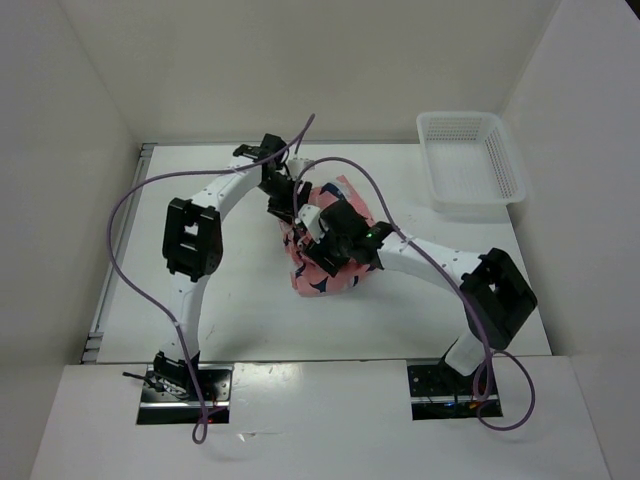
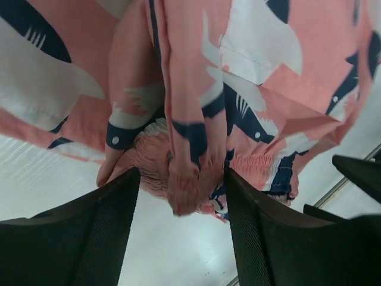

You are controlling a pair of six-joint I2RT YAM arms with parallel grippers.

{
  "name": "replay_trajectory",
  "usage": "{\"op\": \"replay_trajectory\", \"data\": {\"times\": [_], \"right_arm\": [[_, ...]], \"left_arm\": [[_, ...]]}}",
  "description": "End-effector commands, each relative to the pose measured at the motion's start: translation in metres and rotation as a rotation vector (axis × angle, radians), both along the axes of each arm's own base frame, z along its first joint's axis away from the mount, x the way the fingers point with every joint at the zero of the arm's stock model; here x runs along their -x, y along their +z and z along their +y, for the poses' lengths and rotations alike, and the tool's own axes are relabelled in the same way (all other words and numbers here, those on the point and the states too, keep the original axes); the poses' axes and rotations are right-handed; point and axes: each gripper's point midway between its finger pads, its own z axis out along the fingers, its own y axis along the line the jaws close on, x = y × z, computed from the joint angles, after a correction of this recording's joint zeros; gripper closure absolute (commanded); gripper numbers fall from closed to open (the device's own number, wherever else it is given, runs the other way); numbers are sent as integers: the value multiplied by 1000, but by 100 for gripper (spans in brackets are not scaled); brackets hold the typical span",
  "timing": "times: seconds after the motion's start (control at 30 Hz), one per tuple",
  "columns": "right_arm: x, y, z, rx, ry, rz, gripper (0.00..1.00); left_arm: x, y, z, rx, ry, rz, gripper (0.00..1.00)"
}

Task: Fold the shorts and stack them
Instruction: Fold the shorts

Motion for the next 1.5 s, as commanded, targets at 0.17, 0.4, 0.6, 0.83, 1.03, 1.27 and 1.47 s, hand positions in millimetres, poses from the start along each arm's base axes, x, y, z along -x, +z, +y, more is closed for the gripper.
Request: {"op": "replay_trajectory", "data": {"times": [0.17, 0.4, 0.6, 0.83, 1.03, 1.27, 1.47], "right_arm": [[-20, -18, 16, -10, -43, -83, 36], [-27, -39, 17, 24, -48, -84, 51], [-22, -40, 27, 15, 11, -75, 86], [5, -3, 55, -93, 209, 3, 99], [10, 1, 63, -104, 302, 5, 99], [2, 0, 75, -92, 384, -31, 53], [-41, 67, 66, -126, 196, -223, 31]], "left_arm": [[-3, -22, -3, -22, -25, 18, 61], [-8, -21, -3, -24, -22, -5, 77], [-16, 2, -7, 4, -24, -61, 82], [-44, 66, 0, -1, 15, -252, 83], [-48, 53, 7, -50, 36, -250, 81], [-59, 6, 28, -123, 80, -193, 66], [-72, -10, 49, -165, 127, -196, 50]]}}
